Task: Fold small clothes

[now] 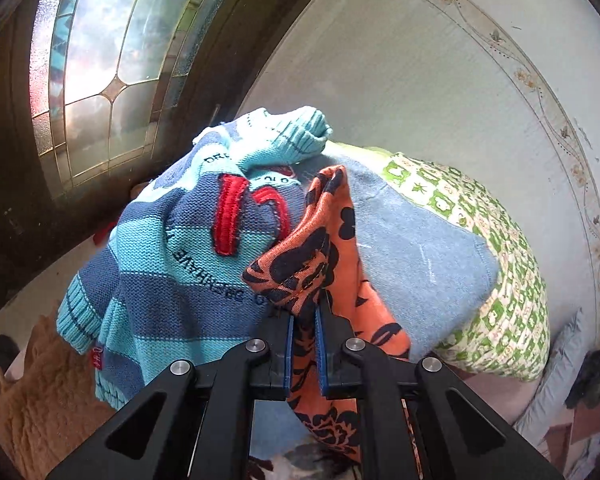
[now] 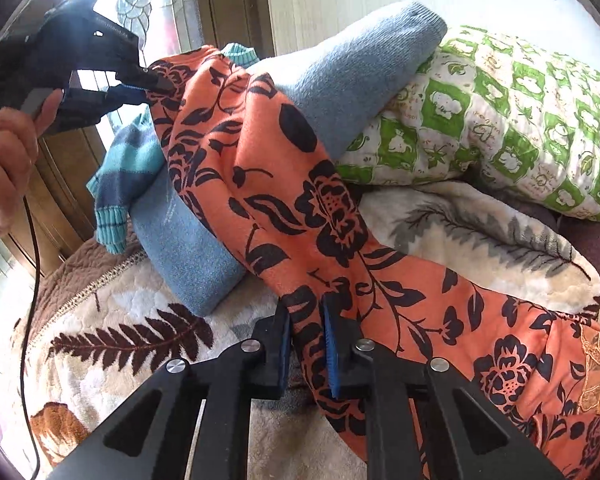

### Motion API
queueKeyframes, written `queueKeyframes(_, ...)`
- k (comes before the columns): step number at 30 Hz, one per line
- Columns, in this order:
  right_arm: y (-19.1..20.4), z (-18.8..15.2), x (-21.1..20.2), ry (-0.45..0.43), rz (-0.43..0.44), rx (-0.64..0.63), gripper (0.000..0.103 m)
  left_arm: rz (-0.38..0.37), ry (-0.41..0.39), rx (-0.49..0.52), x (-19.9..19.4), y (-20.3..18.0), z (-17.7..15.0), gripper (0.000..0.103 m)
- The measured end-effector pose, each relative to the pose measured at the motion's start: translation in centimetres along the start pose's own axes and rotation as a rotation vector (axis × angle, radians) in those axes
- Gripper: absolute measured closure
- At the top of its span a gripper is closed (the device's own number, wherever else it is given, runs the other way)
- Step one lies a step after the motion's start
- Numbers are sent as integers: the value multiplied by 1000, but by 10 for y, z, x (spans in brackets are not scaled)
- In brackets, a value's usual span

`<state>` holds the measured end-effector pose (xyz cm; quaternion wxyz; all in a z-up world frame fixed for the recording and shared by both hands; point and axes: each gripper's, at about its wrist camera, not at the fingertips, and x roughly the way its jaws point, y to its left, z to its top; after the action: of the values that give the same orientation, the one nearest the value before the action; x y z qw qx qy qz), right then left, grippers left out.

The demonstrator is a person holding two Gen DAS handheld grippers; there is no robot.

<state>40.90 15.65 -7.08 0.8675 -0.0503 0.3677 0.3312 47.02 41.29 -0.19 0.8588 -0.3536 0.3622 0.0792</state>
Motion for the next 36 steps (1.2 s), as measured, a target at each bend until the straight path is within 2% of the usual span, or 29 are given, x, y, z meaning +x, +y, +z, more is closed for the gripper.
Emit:
queueKeyframes(3, -18, -5, -29, -42, 37, 81, 90, -54, -12, 38, -27, -26, -14, 96)
queueKeyframes(7, -48, -25, -74, -88, 81, 225, 90, -115, -20, 142, -58, -79, -48, 95)
queueKeyframes(11, -85, -66, -122, -122, 100, 376, 90, -210, 16, 241, -82, -140, -103, 95)
queueKeyframes(13, -107, -97, -144, -127, 108, 464, 90, -261, 57, 290, -79, -173, -138, 95)
queueKeyframes(16, -146, -152, -175, -127, 114, 622, 90, -317, 152, 359, -56, -218, -198, 95)
queueKeyframes(19, -182, -208, -191, -86, 73, 755, 89, -337, 295, 374, -5, -253, -265, 95)
queueKeyframes(23, -221, -265, -209, -14, 37, 862, 86, -273, 476, 434, 55, -290, -357, 94)
queueKeyframes(26, -242, -291, -233, -22, 22, 898, 86, -207, 590, 467, 80, -298, -407, 94)
queueKeyframes(28, -257, -305, -251, -42, 7, 916, 83, -206, 630, 464, 84, -293, -420, 94)
queueKeyframes(30, -273, -314, -267, -68, -26, 936, 77, -249, 660, 429, 79, -287, -421, 90)
queueKeyframes(33, -297, -331, -287, -114, -51, 1008, 74, -307, 668, 351, 62, -265, -409, 76)
queueKeyframes(35, -311, -337, -299, -152, -54, 1067, 73, -337, 643, 303, 46, -238, -398, 65)
queueKeyframes(36, -316, -338, -303, -173, -48, 1088, 69, -343, 618, 278, 39, -224, -389, 61)
